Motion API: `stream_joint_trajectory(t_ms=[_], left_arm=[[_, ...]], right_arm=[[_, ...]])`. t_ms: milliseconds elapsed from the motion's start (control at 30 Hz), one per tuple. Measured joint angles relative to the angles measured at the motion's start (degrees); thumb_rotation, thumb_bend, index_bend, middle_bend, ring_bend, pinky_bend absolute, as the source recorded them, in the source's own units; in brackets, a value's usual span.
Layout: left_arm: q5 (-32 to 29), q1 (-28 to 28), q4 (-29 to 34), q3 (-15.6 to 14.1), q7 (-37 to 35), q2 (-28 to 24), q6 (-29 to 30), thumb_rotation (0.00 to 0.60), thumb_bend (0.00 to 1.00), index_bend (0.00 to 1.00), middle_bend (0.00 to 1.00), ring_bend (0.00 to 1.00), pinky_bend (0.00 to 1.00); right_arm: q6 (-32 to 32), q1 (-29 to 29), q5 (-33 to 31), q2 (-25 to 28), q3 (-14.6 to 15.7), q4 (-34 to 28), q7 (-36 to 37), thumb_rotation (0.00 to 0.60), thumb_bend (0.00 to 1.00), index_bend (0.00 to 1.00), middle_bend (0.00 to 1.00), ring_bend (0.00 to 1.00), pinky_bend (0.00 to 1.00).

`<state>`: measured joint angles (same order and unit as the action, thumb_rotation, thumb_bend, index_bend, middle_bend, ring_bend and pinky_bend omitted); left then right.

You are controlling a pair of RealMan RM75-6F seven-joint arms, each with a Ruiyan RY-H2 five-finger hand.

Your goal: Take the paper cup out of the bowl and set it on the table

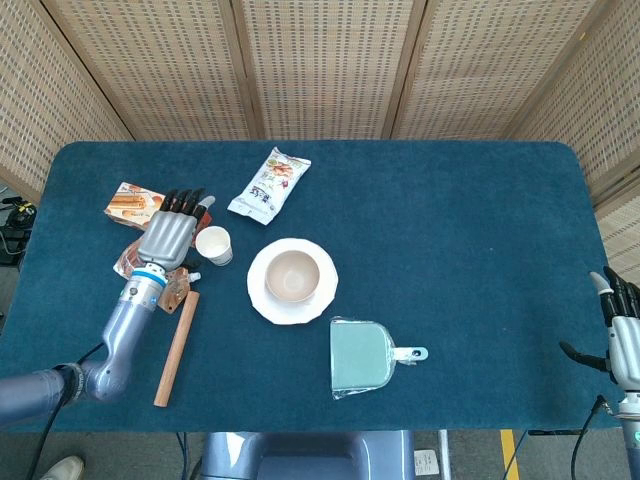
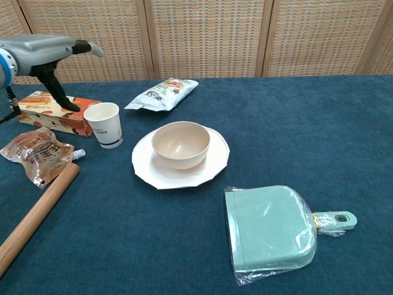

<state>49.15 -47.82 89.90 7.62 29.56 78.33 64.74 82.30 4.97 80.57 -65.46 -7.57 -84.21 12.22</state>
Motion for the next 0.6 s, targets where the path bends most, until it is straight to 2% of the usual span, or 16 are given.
stream_joint_trajectory(t_ms=[167, 300, 500, 600], left_arm=[[8.83, 6.85, 5.35, -3.22, -0.68, -1.92, 11.68, 0.600, 0.03, 0.01, 0.00, 0.00, 0.00], [17.08, 14.83, 7.27, -7.90, -2.40, -2.37, 20.95, 0.600, 0.02, 0.00, 0.00, 0.00, 0.00], [21.69, 24.53, 8.20, -13.86, -4.68, -2.48, 27.24, 0.600, 0.00, 0.00, 0.00, 0.00, 0.00], [23.54, 28.05, 7.99, -15.28, -5.82, -2.79, 29.53, 0.600, 0.00, 0.00, 0.00, 0.00, 0.00]], right_arm=[[-1.28, 0.39, -0.14, -0.48, 0.39, 0.24, -0.72, 0.600, 0.13, 0.00, 0.00, 0.00, 0.00], [-1.46, 0.51, 0.00, -0.85, 0.73, 0.35, -1.72, 0.600, 0.13, 0.00, 0.00, 0.00, 0.00], [0.35, 0.03, 1.76, -0.81, 1.52, -1.09, -4.41, 0.600, 0.13, 0.00, 0.00, 0.00, 0.00], [1.40, -0.22, 2.99, -0.79, 1.94, -1.97, -5.45, 0.600, 0.13, 0.00, 0.00, 0.00, 0.00]])
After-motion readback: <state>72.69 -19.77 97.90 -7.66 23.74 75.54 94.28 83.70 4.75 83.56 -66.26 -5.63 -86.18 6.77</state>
